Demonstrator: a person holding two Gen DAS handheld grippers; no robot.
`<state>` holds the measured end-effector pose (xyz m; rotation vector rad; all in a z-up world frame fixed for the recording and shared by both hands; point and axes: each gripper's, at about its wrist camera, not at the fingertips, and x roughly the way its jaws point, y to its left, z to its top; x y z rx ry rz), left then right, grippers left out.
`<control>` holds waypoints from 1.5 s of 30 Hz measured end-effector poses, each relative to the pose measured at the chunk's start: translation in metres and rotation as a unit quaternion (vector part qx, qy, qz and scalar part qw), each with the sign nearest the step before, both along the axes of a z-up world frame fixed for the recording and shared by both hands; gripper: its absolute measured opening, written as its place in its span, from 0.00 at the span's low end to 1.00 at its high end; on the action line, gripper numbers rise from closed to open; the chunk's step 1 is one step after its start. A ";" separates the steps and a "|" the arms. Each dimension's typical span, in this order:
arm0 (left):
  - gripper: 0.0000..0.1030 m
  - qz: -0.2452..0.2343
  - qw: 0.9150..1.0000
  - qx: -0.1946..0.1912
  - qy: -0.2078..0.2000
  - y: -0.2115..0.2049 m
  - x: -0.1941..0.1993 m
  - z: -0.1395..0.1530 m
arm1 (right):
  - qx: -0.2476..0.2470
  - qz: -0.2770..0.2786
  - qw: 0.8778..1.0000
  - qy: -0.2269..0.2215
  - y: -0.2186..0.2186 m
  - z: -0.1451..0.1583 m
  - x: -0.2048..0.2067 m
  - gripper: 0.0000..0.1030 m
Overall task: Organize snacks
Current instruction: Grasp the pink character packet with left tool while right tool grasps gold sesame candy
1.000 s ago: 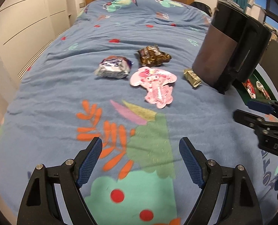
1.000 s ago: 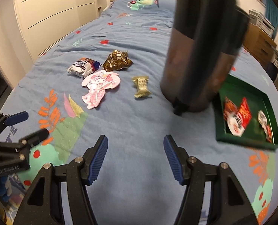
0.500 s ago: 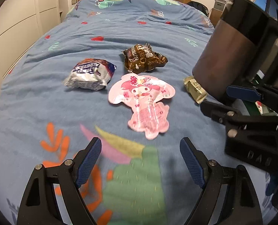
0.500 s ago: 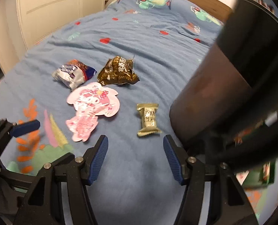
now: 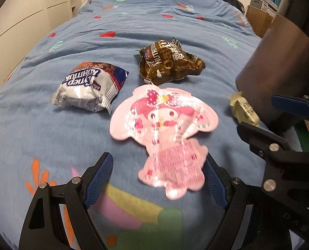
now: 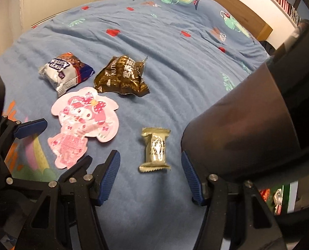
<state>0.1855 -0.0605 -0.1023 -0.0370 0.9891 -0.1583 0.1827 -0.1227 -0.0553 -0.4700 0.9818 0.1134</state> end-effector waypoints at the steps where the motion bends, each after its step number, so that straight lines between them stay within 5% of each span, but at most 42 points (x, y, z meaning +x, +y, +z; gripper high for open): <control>1: 0.79 0.000 1.000 0.005 0.001 -0.001 0.004 -0.002 | -0.001 -0.002 1.000 0.002 -0.001 -0.001 0.003 1.00; 11: 0.74 -0.025 0.999 0.020 -0.017 -0.001 0.016 -0.010 | -0.009 -0.018 1.000 0.021 -0.005 -0.015 0.020 1.00; 17: 0.54 -0.042 0.998 0.035 -0.021 0.001 0.016 -0.009 | -0.019 -0.026 0.999 0.037 -0.008 -0.026 0.031 1.00; 21: 0.35 -0.040 0.999 0.017 -0.019 0.010 0.017 -0.007 | -0.023 -0.024 0.998 0.053 -0.007 -0.037 0.035 1.00; 32: 0.23 -0.033 0.999 -0.038 -0.017 0.027 0.020 -0.007 | 0.033 -0.025 0.999 0.022 -0.008 -0.037 0.026 1.00; 37: 0.20 -0.035 0.998 -0.037 -0.022 0.026 0.020 -0.007 | 0.047 -0.014 0.999 0.007 -0.005 -0.038 0.016 0.70; 45: 0.16 -0.030 0.997 -0.065 -0.026 0.034 0.021 -0.009 | 0.078 -0.011 0.997 -0.011 -0.011 -0.041 0.011 0.67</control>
